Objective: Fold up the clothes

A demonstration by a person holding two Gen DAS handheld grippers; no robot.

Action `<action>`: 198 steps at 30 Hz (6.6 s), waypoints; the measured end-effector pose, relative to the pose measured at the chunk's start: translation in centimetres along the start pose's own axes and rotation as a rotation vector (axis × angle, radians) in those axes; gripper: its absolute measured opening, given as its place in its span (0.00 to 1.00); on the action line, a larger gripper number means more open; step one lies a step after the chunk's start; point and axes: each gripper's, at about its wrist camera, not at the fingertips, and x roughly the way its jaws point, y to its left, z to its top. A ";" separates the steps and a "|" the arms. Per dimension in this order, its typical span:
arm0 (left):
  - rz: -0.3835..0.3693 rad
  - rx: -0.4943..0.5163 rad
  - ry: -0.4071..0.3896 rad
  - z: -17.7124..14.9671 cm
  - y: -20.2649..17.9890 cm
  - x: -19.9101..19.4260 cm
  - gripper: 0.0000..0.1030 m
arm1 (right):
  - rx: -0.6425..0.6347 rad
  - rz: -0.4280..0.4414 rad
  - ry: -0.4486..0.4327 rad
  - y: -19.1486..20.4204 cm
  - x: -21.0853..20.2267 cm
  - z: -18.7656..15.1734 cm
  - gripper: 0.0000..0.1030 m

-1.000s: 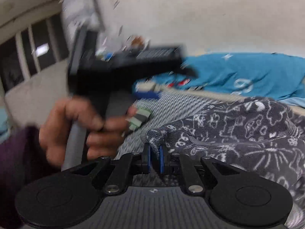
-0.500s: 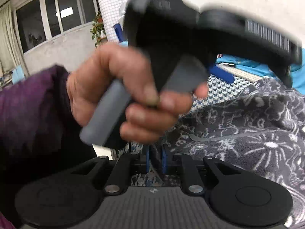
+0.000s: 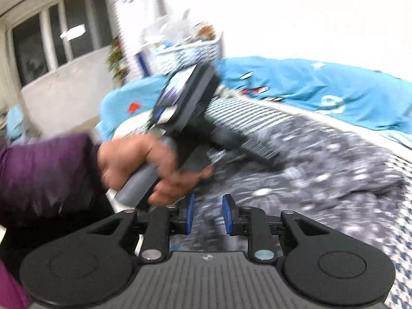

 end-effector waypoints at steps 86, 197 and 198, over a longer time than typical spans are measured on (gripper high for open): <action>0.195 -0.261 0.017 -0.4 8.5 0.4 0.92 | -0.020 -0.365 -0.108 -2.1 -0.6 2.4 0.32; 0.405 -0.436 -0.477 0.6 14.2 -9.5 0.27 | -0.141 -0.228 -0.001 -2.4 2.8 2.5 0.56; 0.406 -0.441 -0.474 0.5 14.3 -9.5 0.27 | -0.142 -0.221 0.003 -2.3 3.0 2.5 0.57</action>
